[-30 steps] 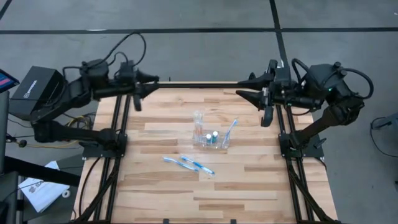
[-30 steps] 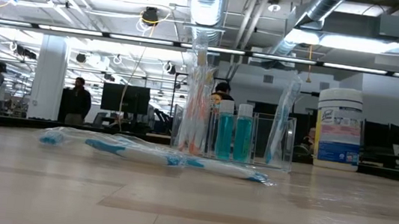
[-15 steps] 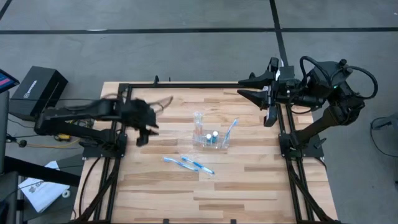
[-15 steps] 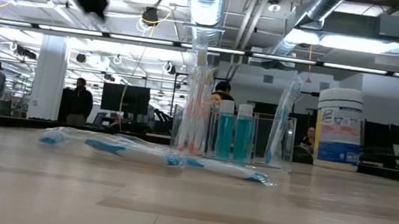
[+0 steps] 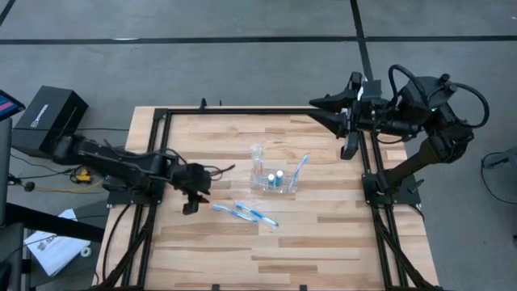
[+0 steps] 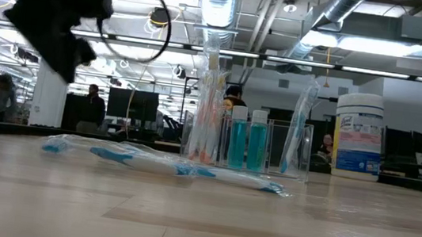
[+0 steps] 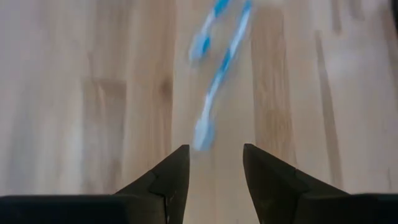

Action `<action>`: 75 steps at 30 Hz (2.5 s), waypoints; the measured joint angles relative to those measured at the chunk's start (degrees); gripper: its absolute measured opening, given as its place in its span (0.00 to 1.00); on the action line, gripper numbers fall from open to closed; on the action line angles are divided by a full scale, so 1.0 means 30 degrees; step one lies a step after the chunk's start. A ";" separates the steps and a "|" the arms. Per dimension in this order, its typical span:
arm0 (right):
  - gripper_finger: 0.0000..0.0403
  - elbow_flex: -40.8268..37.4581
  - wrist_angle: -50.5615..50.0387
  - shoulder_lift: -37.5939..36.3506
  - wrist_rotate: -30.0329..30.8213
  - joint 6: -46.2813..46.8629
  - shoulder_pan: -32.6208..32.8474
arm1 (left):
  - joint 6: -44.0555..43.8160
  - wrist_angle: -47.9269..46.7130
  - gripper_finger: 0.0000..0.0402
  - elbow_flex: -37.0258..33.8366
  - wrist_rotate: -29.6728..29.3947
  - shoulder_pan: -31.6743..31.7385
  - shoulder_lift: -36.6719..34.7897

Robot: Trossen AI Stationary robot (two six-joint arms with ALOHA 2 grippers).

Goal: Pick & Place toothbrushing station
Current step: Put the left blue toothbrush into the transparent organizer

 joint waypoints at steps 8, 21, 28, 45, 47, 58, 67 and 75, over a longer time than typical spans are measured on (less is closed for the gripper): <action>0.28 0.0114 0.0085 0.0007 -0.0058 0.0039 -0.0227 | 0.0015 0.2970 0.45 -0.0615 0.0544 -0.0209 0.2390; 0.28 0.0114 0.0005 0.0007 -0.0138 0.0714 -0.0180 | 0.1177 0.4818 0.50 -0.0639 0.0523 -0.0209 0.6500; 0.28 0.0114 0.0023 0.0007 -0.0546 0.0714 -0.0187 | 0.1203 0.6163 0.46 -0.0632 0.0740 -0.0209 0.8163; 0.28 0.0114 0.0067 0.0007 -0.0546 0.0650 -0.0194 | 0.1001 0.6393 0.03 -0.0646 0.2247 -0.0053 0.8424; 0.28 0.0114 0.0219 0.0007 -0.0546 0.0565 -0.0194 | 0.0485 0.6324 0.04 -0.0639 0.3061 -0.0005 0.8430; 0.28 0.0114 0.0953 0.0007 -0.0548 -0.0407 -0.0212 | -0.3784 0.6428 0.03 -0.0530 0.5691 0.0173 0.3962; 0.28 0.0114 0.0366 0.0072 -0.0470 -0.0954 -0.1228 | -1.2134 0.9268 0.03 -0.0486 0.7588 0.2018 -0.2043; 0.28 0.0118 -0.3071 0.0966 -0.1428 0.0164 -0.2402 | -1.7357 0.9063 0.03 0.0220 0.9659 0.4161 -0.2997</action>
